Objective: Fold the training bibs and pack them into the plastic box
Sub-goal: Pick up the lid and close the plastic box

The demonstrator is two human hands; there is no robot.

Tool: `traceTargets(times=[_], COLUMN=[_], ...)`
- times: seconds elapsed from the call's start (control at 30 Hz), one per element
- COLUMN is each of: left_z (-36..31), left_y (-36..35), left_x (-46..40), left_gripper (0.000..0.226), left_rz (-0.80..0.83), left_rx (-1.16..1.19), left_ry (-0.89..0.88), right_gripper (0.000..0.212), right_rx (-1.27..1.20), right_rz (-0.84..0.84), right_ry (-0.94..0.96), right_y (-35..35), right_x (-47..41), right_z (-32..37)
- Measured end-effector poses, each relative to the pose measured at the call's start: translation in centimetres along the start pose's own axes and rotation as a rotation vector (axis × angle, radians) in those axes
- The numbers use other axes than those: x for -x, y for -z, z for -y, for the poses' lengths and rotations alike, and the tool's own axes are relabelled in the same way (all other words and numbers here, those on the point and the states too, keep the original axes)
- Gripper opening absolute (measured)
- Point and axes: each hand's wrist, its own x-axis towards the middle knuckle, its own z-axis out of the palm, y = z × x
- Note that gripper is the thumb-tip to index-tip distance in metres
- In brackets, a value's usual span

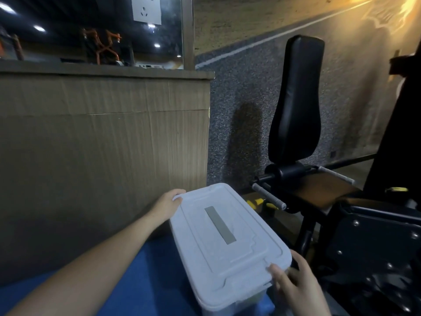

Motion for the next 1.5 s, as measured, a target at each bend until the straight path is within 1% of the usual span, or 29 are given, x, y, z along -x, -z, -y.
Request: traceTargets(times=[0.1,0.2,0.3,0.4,0.5,0.57,0.67,0.7,0.77,0.87,0.9,0.97,1.03,1.07,1.17,1.2,1.27,1.33,1.37,1.43,1.5], left_z=[0.7,0.8,1.0,1.4,1.8,2.5,3.5,3.8,4.4,5.8,6.4,7.5,8.5,9.0,10.0,10.2,10.7,11.4,11.8,13.2,14.2], left_y=[-0.5,-0.9,-0.9,-0.8,-0.1,0.9,3.2,4.3,6.5,9.9,10.9,12.5,13.8,14.5,16.9,17.8,19.5,21.2,22.1,23.8,25.4], left_x=[-0.9,-1.7,-2.5,-2.6,-1.8,-0.6,2.3,3.7,6.7,11.8,13.5,16.7,20.1,21.9,27.2,28.9,32.0,34.4,35.2,35.7,35.1], left_gripper=[0.031,0.034,0.034,0.032,0.025,0.019,0.012,0.011,0.009,0.014,0.017,0.022,0.026,0.026,0.028,0.029,0.03,0.03,0.034,0.048,0.063], left_rz=[0.002,0.048,0.079,0.083,0.055,0.044,0.007,0.001,0.007,0.033,0.03,-0.013,-0.104,-0.156,-0.262,-0.291,-0.348,-0.381,-0.39,-0.43,-0.467], left_rx=[-0.052,-0.105,-0.098,-0.071,-0.017,-0.008,0.006,0.016,0.064,0.168,0.194,0.244,0.309,0.34,0.391,0.396,0.393,0.359,0.342,0.367,0.436], left_ry=[0.016,-0.002,0.018,0.033,0.067,0.091,0.132,0.145,0.177,0.246,0.265,0.309,0.353,0.379,0.434,0.443,0.461,0.486,0.506,0.576,0.639], right_gripper=[0.048,0.05,0.05,0.044,0.037,0.03,0.018,0.019,0.029,0.05,0.052,0.041,0.032,0.034,0.05,0.049,0.038,0.032,0.033,0.033,0.025], right_rx=[-0.042,-0.09,-0.16,-0.285,-0.402,-0.425,-0.415,-0.418,-0.393,-0.295,-0.268,-0.222,-0.177,-0.179,-0.144,-0.121,-0.093,-0.052,-0.051,-0.064,-0.057], right_rz=[-0.034,-0.028,-0.015,-0.015,0.029,0.075,0.059,0.056,0.052,0.123,0.133,0.173,0.231,0.262,0.366,0.395,0.435,0.473,0.488,0.499,0.472], right_ry=[0.0,-0.01,-0.041,-0.114,-0.162,-0.17,-0.169,-0.176,-0.183,-0.184,-0.177,-0.151,-0.144,-0.143,-0.143,-0.141,-0.123,-0.098,-0.084,-0.073,-0.063], right_y=[-0.6,-1.0,-1.5,-1.9,-2.1,-2.4,-3.3,-3.9,-5.1,-6.9,-7.7,-9.4,-11.9,-13.4,-17.5,-18.9,-21.6,-24.0,-25.0,-26.3,-26.7], right_x=[-0.2,-0.5,-1.0,-1.5,-2.1,-2.2,-2.4,-2.5,-2.5,-3.0,-3.2,-3.2,-3.3,-3.1,-2.9,-2.5,-1.1,0.3,0.9,2.3,3.2], right_z=[-0.3,-0.4,-0.2,-0.2,-0.1,0.3,0.7,0.7,1.0,1.6,2.0,2.7,3.2,3.5,3.5,3.7,4.5,5.3,5.7,6.6,7.5])
